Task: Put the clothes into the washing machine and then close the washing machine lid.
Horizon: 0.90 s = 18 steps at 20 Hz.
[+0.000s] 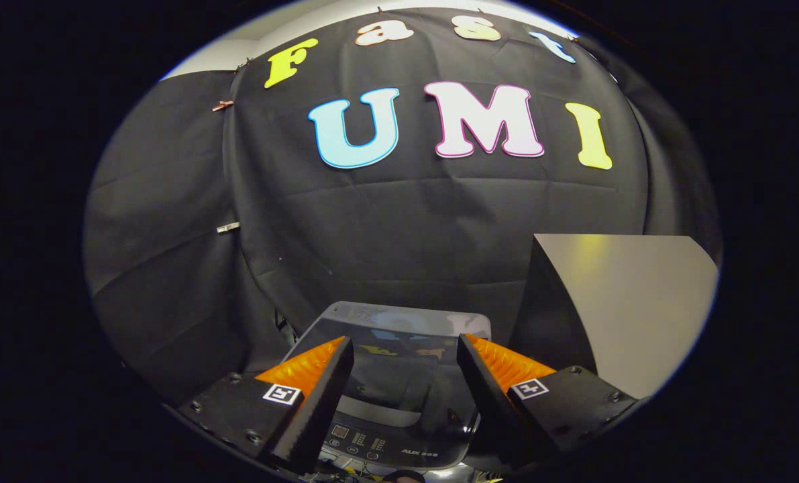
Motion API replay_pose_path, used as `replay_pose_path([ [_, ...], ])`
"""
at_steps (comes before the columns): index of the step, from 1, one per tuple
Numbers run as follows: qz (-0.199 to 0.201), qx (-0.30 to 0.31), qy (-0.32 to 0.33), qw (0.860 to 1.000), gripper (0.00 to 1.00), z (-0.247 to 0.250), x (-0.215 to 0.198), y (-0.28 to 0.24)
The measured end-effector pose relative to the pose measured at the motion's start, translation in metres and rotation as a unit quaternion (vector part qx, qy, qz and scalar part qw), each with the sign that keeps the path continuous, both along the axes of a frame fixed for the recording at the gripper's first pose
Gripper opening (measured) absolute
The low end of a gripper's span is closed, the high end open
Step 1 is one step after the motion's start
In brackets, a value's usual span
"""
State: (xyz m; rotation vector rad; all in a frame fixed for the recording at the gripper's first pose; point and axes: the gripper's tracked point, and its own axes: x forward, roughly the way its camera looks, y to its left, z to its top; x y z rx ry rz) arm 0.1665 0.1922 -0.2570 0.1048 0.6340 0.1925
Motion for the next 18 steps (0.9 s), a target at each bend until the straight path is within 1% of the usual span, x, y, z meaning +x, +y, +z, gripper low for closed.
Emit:
replay_pose_path([
  [6, 0.019, 0.014, -0.064, 0.998, 0.99, 0.059, -0.023, -0.005],
  [8, 0.022, 0.015, -0.091, 0.995, 0.99, 0.078, -0.026, -0.01],
  [10, 0.025, 0.023, -0.121, 0.992, 0.99, 0.103, -0.038, -0.019],
  [14, 0.019, 0.026, -0.174, 0.984, 0.99, 0.143, -0.069, -0.049],
  [18, 0.008, 0.017, -0.22, 0.975, 0.98, 0.18, -0.102, -0.09],
])
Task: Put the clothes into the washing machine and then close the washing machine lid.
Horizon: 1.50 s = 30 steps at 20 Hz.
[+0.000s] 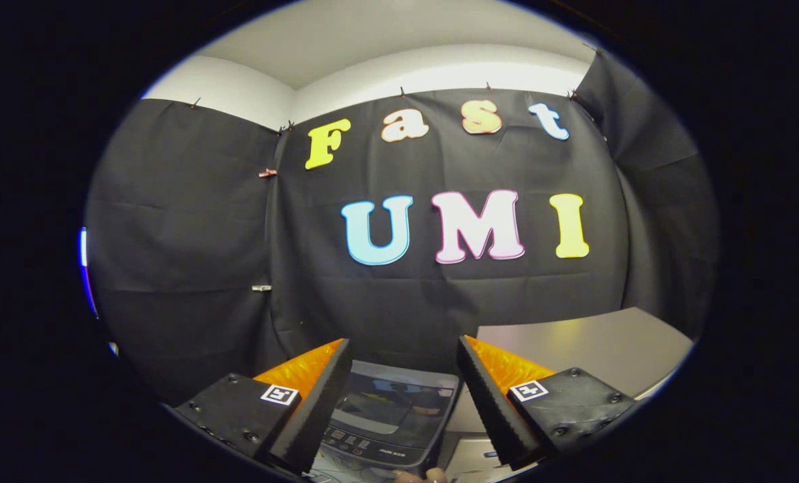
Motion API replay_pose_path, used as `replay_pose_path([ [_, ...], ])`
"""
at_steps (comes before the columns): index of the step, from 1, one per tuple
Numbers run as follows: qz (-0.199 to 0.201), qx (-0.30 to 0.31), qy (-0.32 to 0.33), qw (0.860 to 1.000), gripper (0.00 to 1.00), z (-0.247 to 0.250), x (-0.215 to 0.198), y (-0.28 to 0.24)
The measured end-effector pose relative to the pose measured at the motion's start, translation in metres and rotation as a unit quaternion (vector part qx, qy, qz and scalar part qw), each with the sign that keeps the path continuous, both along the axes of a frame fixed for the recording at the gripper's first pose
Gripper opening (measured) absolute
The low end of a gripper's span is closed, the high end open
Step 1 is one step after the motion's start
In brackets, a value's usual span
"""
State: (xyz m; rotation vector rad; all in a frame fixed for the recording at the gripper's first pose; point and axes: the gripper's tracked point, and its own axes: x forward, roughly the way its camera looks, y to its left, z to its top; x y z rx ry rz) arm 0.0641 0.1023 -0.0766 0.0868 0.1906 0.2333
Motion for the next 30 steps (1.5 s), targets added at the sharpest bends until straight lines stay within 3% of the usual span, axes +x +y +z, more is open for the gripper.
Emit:
replay_pose_path([
  [10, -0.098, -0.028, -0.065, 0.993, 0.98, 0.051, -0.077, -0.114],
  [16, -0.097, -0.026, -0.06, 0.993, 0.98, 0.034, -0.099, -0.133],
  [30, -0.103, -0.027, -0.101, 0.989, 0.98, 0.051, -0.116, -0.157],
])
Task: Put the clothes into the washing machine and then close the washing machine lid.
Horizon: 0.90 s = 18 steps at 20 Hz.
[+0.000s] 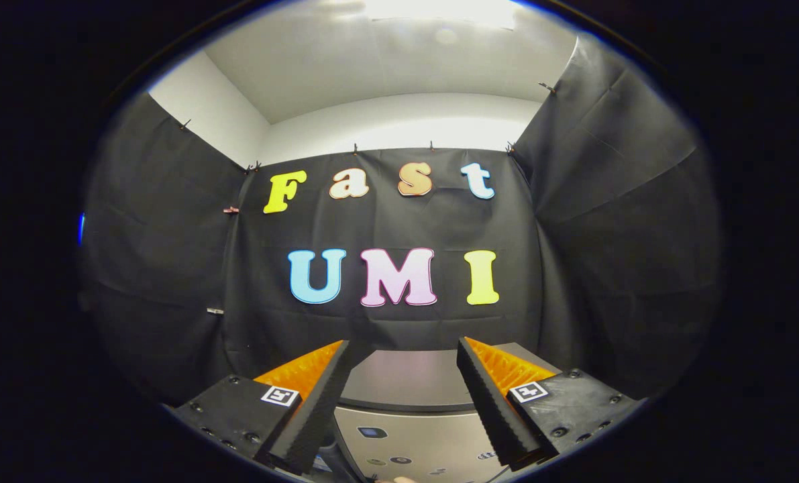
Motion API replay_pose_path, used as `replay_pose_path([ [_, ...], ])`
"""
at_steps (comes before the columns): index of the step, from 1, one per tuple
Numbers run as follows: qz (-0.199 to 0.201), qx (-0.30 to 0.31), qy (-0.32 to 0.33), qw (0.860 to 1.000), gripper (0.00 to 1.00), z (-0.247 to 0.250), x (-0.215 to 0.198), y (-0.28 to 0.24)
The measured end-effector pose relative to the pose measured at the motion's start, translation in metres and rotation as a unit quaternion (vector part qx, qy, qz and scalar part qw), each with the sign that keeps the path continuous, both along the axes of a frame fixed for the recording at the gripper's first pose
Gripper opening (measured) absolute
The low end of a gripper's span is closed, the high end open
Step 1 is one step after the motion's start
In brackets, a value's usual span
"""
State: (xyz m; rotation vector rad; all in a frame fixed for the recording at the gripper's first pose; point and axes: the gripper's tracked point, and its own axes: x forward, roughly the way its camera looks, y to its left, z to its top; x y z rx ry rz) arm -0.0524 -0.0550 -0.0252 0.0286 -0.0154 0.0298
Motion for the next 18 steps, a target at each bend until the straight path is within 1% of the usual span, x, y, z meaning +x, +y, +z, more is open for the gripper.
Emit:
replay_pose_path([
  [13, -0.002, -0.013, -0.007, 1.0, 0.98, 0.0041, -0.0071, 0.0076],
  [18, -0.008, -0.019, -0.004, 1.0, 0.98, 0.0024, -0.0094, 0.0078],
])
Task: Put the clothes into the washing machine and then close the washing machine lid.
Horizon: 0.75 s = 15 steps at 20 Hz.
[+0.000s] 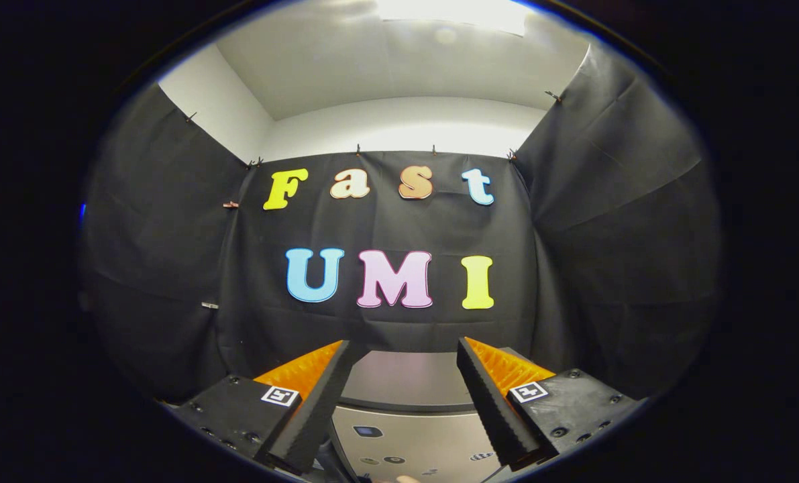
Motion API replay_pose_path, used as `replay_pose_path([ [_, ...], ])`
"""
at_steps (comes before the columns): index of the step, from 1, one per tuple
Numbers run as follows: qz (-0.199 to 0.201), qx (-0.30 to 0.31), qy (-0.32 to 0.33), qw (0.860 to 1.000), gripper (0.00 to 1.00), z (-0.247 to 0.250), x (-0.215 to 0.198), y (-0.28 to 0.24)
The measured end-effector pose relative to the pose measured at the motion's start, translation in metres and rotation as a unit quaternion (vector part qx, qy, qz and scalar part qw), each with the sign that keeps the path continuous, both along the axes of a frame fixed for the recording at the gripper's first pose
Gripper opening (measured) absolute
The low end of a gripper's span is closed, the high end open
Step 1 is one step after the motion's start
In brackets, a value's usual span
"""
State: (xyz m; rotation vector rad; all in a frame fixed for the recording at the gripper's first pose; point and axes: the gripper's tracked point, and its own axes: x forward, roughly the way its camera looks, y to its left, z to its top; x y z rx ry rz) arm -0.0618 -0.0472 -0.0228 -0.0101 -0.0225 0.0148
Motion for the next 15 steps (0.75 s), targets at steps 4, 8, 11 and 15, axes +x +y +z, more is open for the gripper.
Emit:
replay_pose_path([
  [4, -0.005, 0.003, -0.003, 1.0, 0.98, 0.0028, -0.002, -0.0027],
  [8, -0.008, -0.006, -0.001, 1.0, 0.98, 0.0011, -0.0024, -0.0013],
  [11, -0.011, -0.002, 0.001, 1.0, 0.98, -0.0001, -0.0012, -0.0021],
  [15, -0.014, 0.009, 0.004, 1.0, 0.98, -0.0014, -0.0002, -0.0061],
])
